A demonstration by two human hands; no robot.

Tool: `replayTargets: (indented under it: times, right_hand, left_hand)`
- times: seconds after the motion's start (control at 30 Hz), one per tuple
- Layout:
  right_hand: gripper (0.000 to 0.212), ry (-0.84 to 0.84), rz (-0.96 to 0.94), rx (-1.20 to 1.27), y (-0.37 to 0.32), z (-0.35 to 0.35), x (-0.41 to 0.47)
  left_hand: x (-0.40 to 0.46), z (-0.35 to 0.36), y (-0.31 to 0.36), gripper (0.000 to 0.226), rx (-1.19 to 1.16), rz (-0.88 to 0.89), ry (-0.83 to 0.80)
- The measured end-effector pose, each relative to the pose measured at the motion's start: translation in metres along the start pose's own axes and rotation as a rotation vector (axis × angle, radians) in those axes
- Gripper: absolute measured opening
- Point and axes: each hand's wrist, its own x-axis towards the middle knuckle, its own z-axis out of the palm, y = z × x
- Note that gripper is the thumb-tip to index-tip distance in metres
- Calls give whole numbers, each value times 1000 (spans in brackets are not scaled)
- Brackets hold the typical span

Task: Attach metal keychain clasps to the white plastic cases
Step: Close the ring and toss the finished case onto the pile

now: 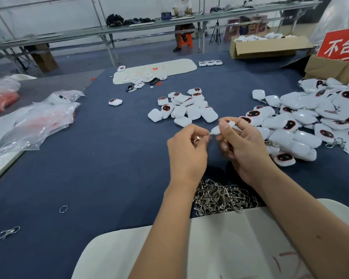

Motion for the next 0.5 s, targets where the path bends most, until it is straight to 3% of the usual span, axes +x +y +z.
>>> replayTargets:
  times: [0.13, 0.3, 0.5]
  right_hand:
    - [36, -34, 6, 118, -2, 0, 2]
    - [41, -80, 28, 147, -1, -1, 2]
    - [34, -75, 34, 66, 0, 2, 0]
  left_hand:
    - [1, 5, 4, 8, -217, -214, -26]
    - [1, 5, 10, 12, -443, -284, -16]
    - [3, 2, 6, 17, -269, -187, 50]
